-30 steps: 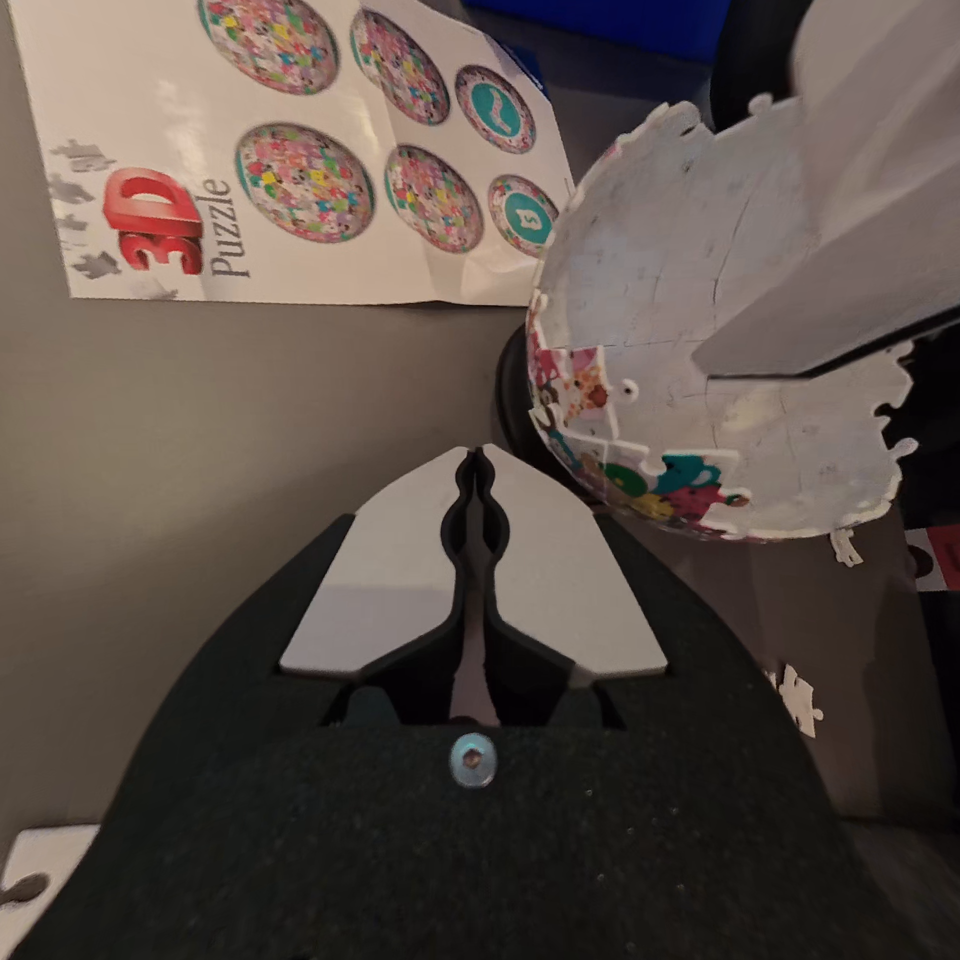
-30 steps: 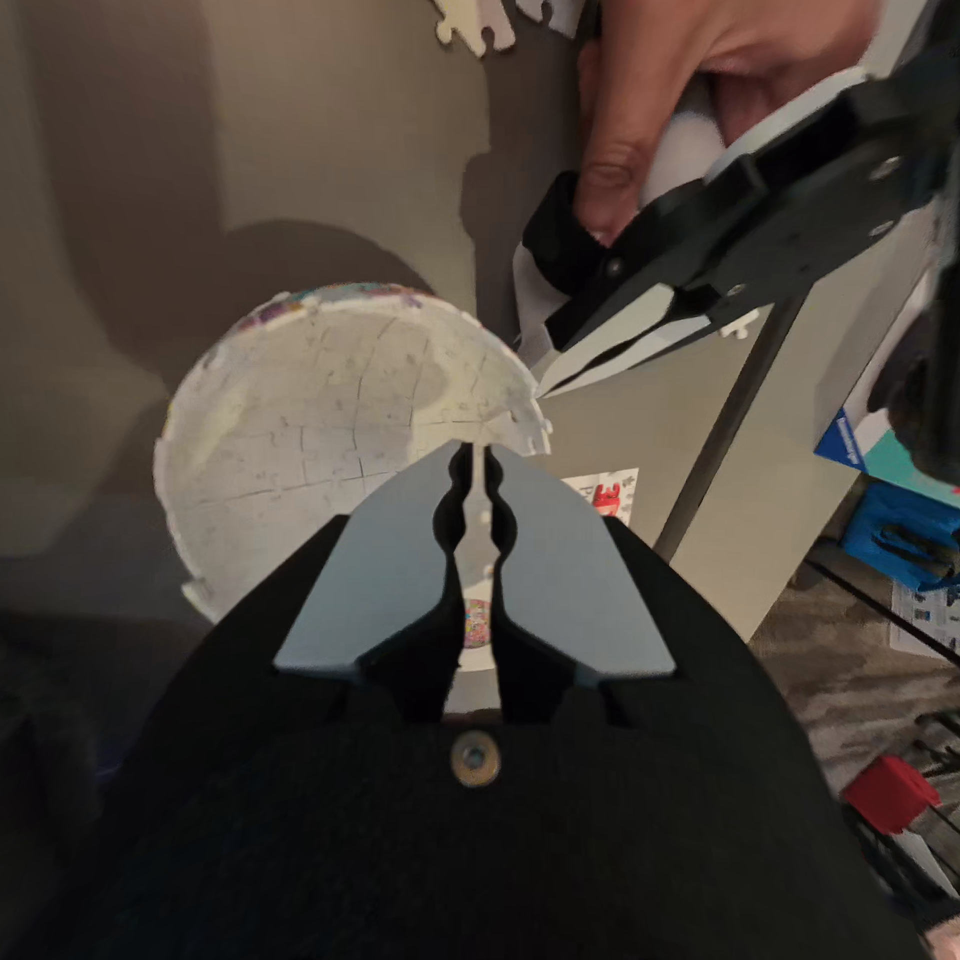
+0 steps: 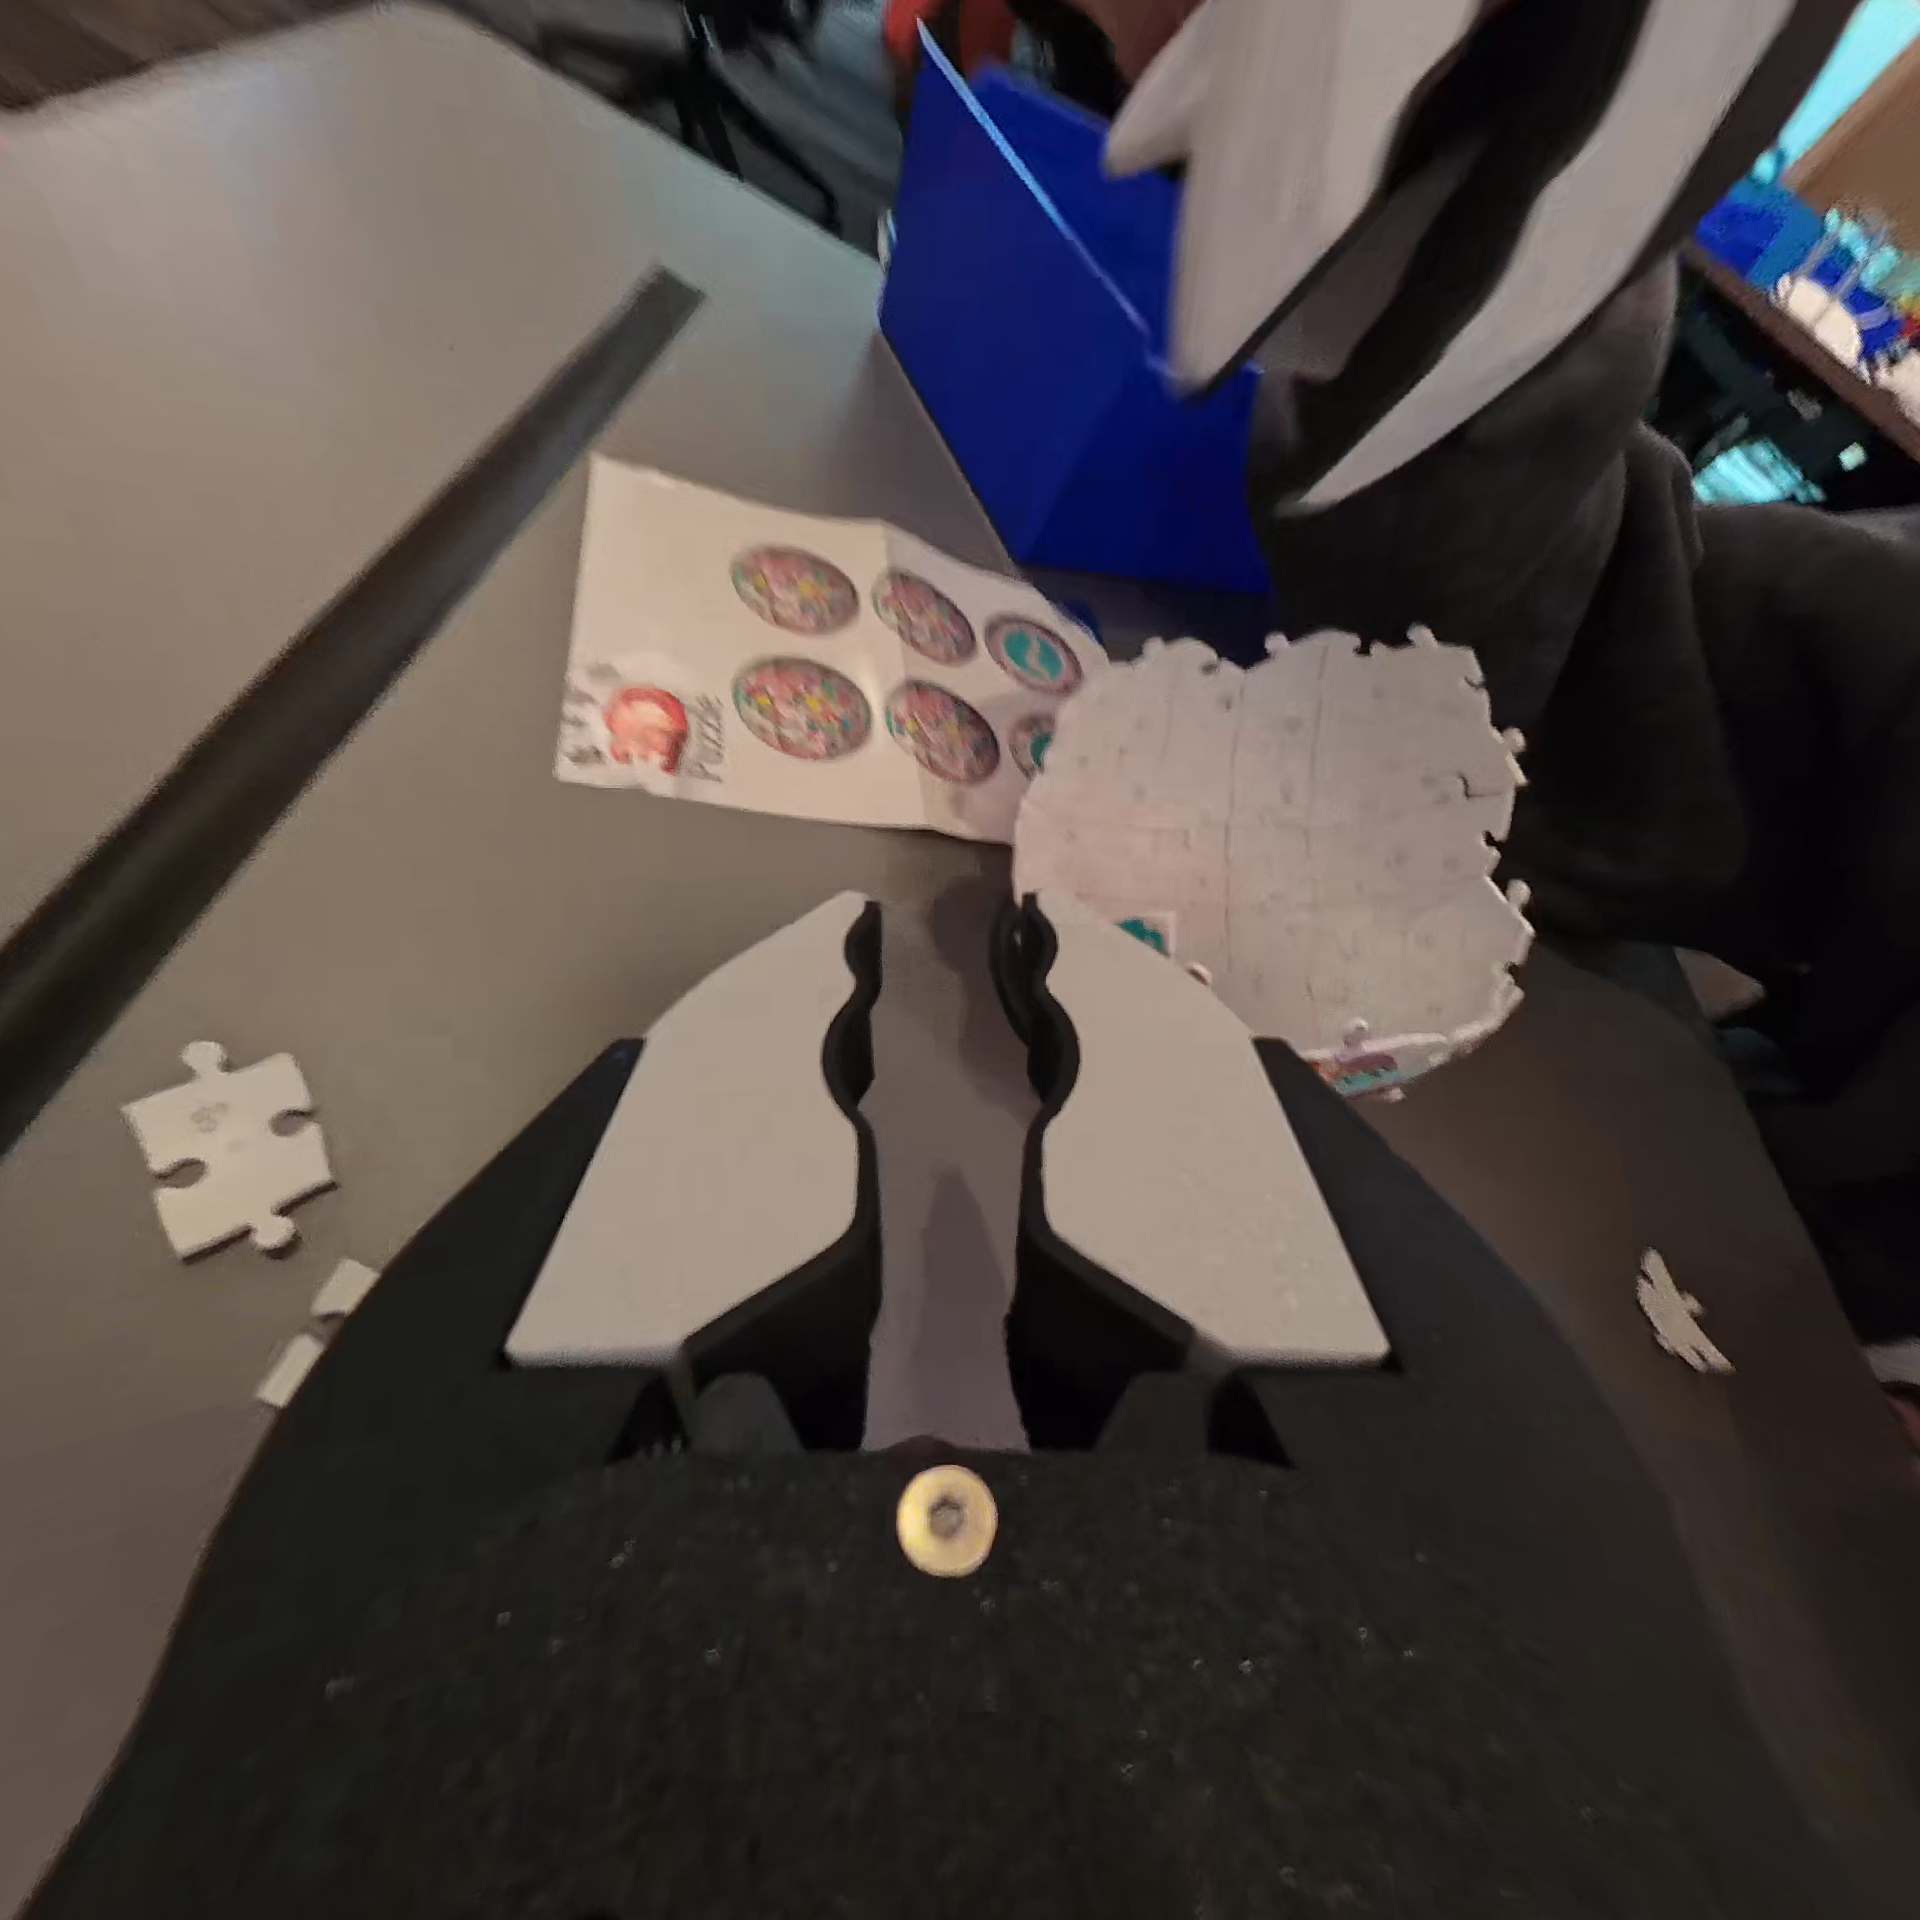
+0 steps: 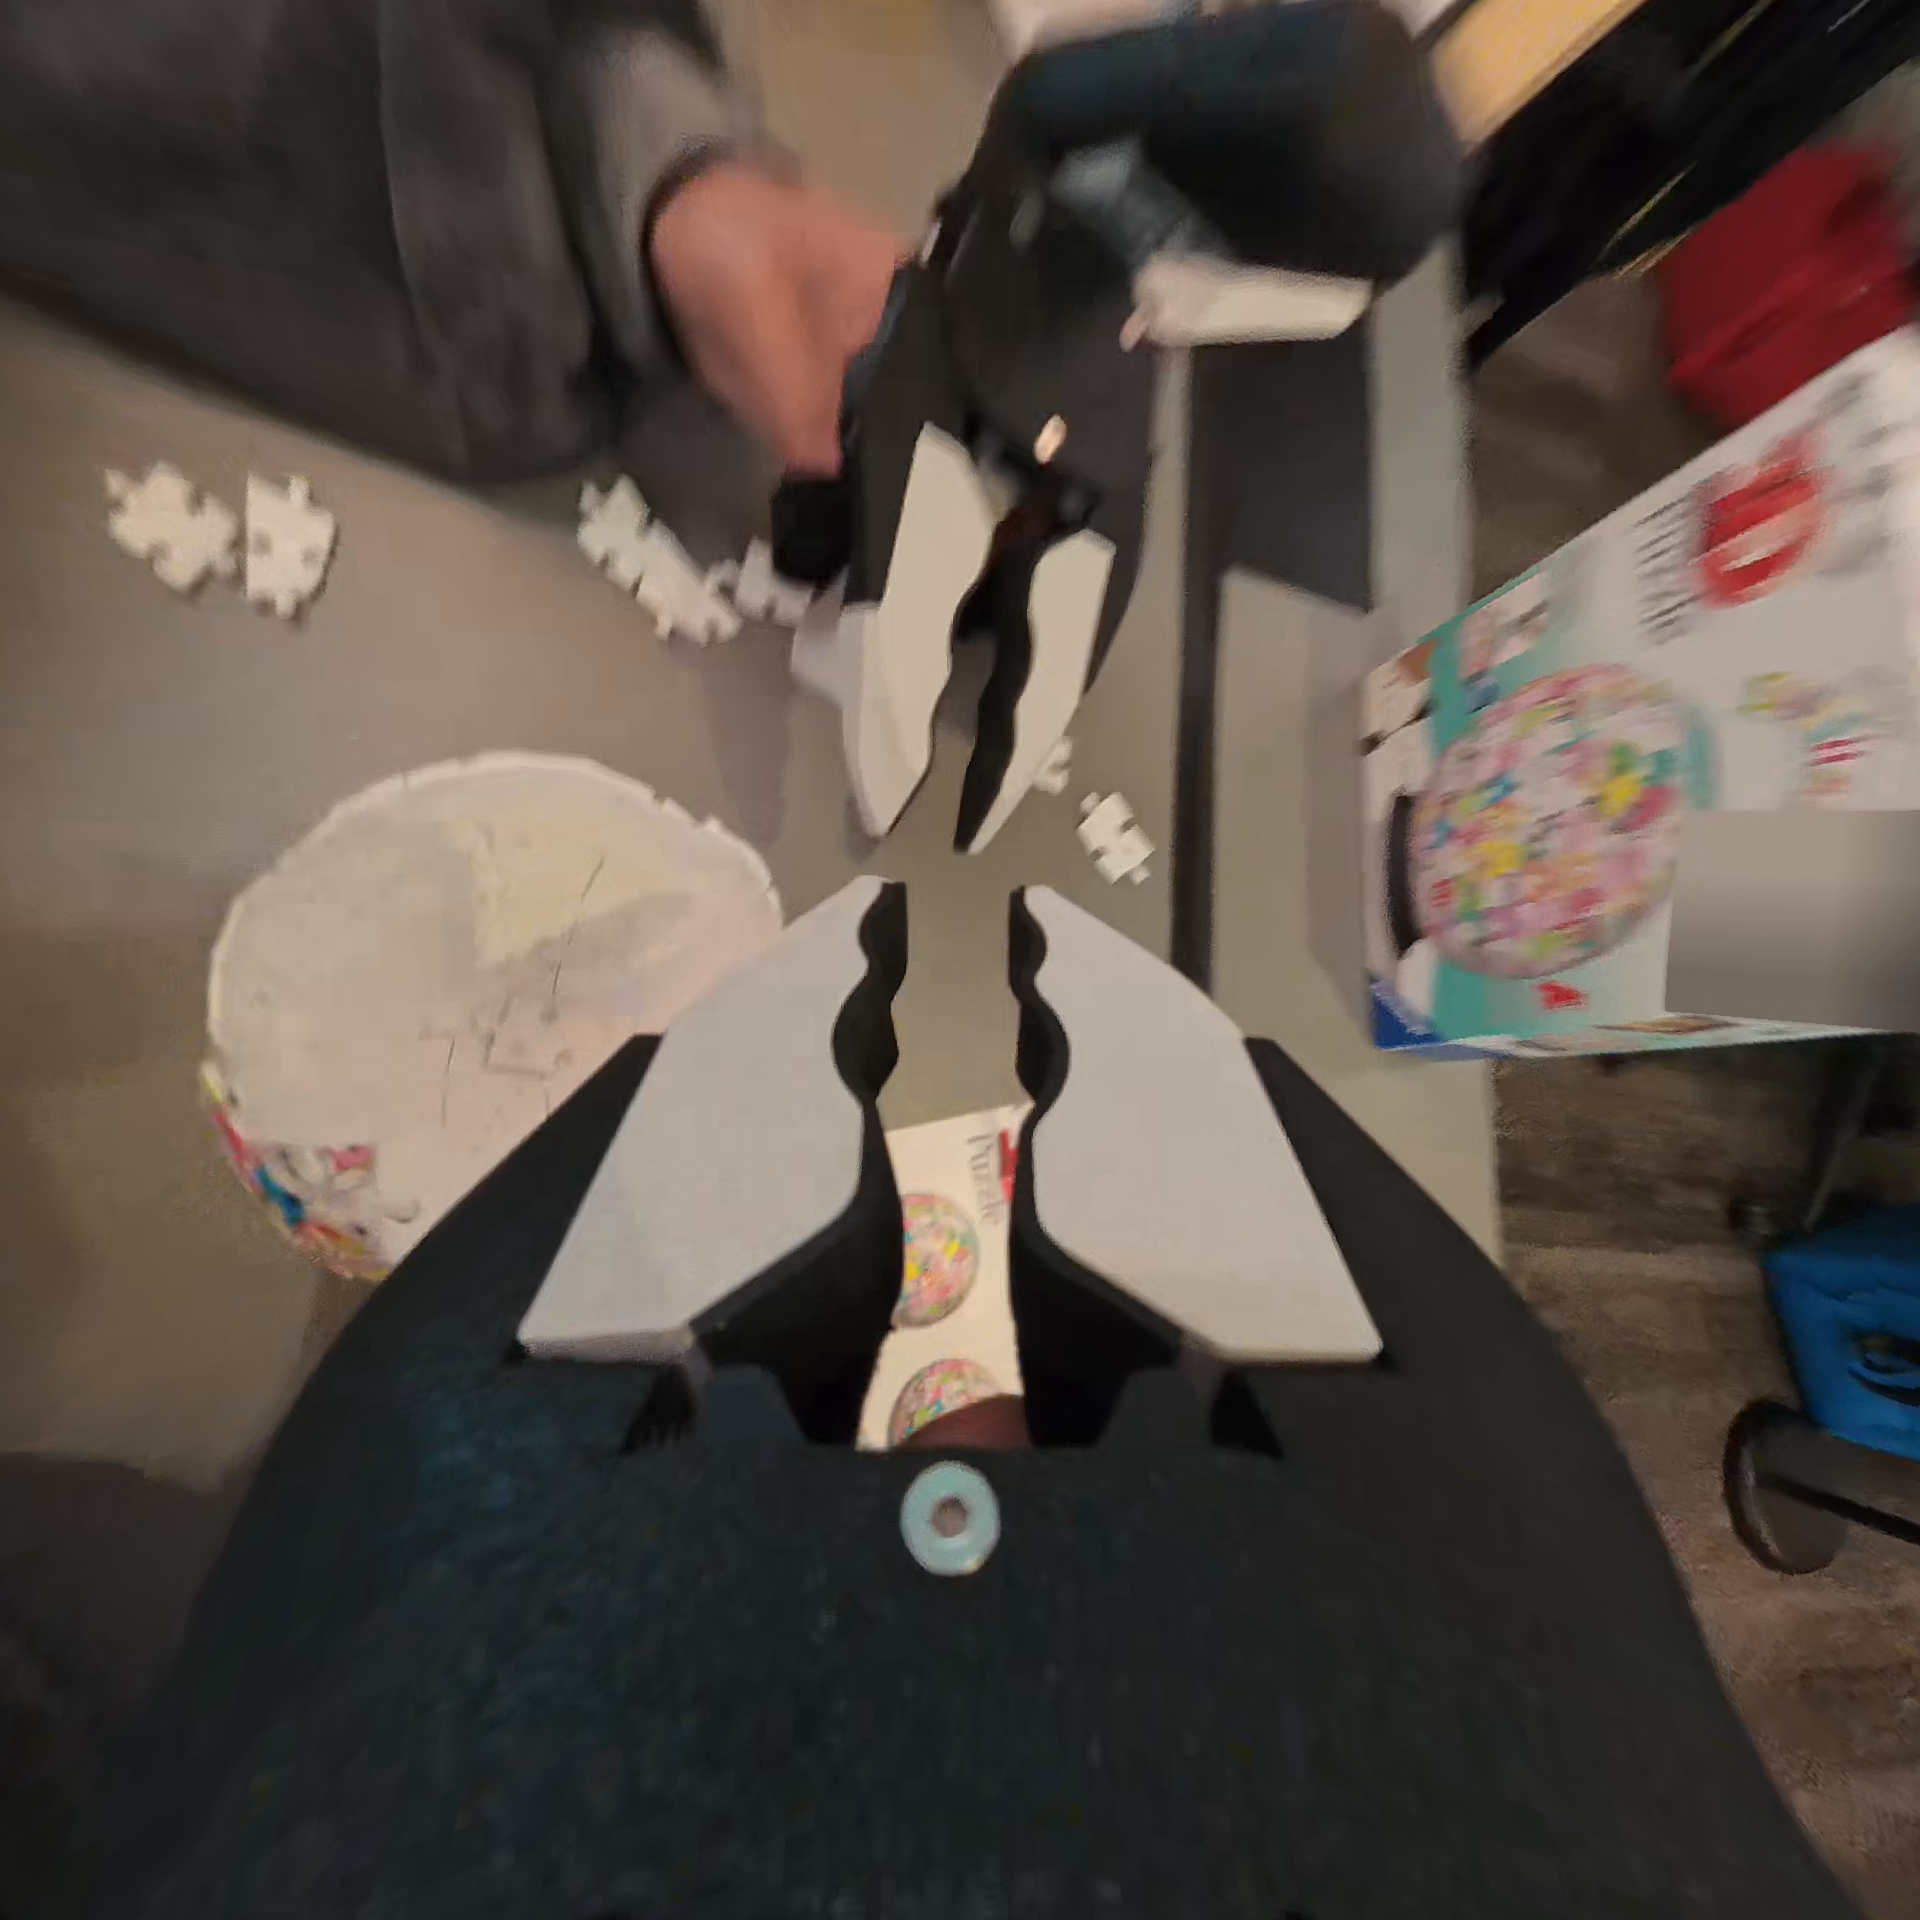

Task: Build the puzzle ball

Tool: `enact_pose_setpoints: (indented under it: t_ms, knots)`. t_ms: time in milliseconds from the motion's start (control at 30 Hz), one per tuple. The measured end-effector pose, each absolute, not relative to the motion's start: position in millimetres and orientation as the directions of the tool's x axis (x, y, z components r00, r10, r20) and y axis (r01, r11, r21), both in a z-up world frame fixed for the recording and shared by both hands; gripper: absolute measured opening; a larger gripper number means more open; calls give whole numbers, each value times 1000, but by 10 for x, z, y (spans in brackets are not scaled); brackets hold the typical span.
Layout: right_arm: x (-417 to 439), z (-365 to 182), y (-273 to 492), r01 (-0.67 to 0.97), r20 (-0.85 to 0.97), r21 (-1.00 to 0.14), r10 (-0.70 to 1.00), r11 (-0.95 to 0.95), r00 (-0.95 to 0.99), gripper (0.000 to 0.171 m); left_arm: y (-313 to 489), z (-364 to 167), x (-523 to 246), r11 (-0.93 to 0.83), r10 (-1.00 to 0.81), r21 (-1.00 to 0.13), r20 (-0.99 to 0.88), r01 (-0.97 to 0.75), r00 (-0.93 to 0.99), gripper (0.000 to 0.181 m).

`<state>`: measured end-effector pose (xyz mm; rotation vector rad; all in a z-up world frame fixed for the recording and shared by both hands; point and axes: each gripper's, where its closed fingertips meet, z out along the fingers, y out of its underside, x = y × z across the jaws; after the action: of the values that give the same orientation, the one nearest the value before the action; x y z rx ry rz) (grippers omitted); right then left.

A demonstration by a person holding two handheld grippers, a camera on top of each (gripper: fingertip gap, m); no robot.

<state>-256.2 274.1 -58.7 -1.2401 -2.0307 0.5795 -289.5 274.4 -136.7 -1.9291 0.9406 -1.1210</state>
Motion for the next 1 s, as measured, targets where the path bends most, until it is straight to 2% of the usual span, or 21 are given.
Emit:
enact_pose_setpoints:
  t_ms: [100, 200, 267, 333, 400, 433, 500, 567, 633, 700, 800, 1000]
  knots:
    - [-2519, 0, 2695, 446, 398, -777, 896, 443, -197, 22, 2799, -1181, -2920, -432, -852, -882, 331, -187, 406, 35]
    - [-2387, 601, 2623, 267, 436, -869, 900, 416, 16, 30, 2838, -799, -2948, -265, -837, -951, 143, -161, 529, 40]
    - [-2247, 862, 2623, 180, 435, -897, 880, 405, 192, 24, 2817, -616, -2956, -190, -783, -972, 65, -139, 619, 63]
    - [-2135, 910, 2604, 167, 396, -917, 873, 361, 284, 24, 2714, -540, -2939, -148, -763, -977, 13, -155, 646, 58]
    - [-2102, 734, 2571, 222, 299, -945, 910, 240, 289, 31, 2587, -535, -2865, -157, -783, -974, 23, -162, 621, 43]
    - [-2085, 614, 2575, 258, 278, -945, 914, 204, 296, 29, 2546, -570, -2821, -191, -791, -968, 52, -164, 610, 45]
    - [-2072, 417, 2562, 264, 205, -956, 933, 126, 296, 27, 2482, -652, -2745, -259, -797, -953, 119, -157, 593, 59]
    - [-2061, 159, 2514, 280, 60, -960, 965, -14, 255, 37, 2421, -690, -2699, -282, -802, -950, 159, -131, 576, 52]
    - [-1989, -174, 2507, 393, -1, -914, 967, -105, 255, 49, 2412, -747, -2715, -305, -786, -944, 178, -122, 592, 52]
    - [-1888, -417, 2530, 493, 12, -860, 960, -132, 278, 52, 2435, -813, -2769, -354, -757, -929, 220, -103, 616, 56]
    - [-1826, -624, 2469, 561, 3, -817, 972, -133, 235, 61, 2502, -901, -2918, -381, -708, -925, 288, -4, 645, 57]
    - [-1995, -599, 2415, 553, 113, -833, 983, 13, 147, 53, 2573, -1309, -3135, -311, -676, -950, 207, -18, 707, 60]
